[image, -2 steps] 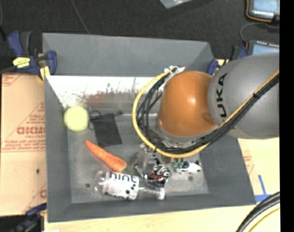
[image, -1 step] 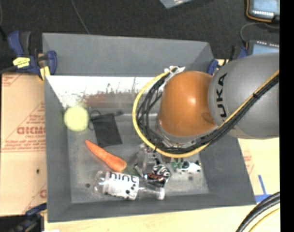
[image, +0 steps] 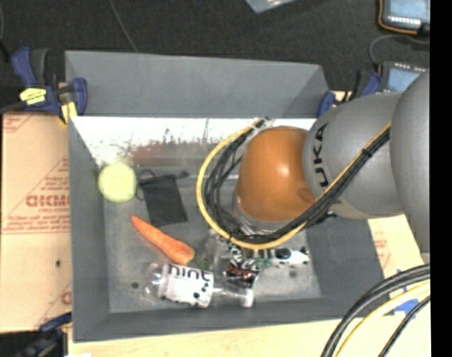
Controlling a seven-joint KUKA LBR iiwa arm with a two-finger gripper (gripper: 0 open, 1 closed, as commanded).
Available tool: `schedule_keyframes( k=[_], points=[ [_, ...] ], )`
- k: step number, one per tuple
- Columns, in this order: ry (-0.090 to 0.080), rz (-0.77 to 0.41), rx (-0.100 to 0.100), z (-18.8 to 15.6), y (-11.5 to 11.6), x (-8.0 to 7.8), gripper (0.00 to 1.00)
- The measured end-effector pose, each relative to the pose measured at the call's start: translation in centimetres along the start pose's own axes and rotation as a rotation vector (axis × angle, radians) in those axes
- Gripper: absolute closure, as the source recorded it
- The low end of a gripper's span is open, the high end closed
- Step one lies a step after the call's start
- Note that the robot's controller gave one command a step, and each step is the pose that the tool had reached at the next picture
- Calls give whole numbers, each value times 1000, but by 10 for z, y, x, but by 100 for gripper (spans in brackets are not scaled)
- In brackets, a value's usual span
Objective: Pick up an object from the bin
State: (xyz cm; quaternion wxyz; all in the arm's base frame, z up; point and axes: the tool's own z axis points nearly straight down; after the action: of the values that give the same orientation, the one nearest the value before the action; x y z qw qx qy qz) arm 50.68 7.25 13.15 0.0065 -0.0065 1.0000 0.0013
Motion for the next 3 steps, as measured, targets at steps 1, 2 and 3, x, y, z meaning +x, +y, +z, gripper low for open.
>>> schedule_keyframes(
  k=[1,2,3],
  points=[
    [3,-11,0,24,-28,1,100],
    [-2,-108,1,10,-60,-7,100],
    [1,-66,0,-23,-67,-22,100]
  ],
)
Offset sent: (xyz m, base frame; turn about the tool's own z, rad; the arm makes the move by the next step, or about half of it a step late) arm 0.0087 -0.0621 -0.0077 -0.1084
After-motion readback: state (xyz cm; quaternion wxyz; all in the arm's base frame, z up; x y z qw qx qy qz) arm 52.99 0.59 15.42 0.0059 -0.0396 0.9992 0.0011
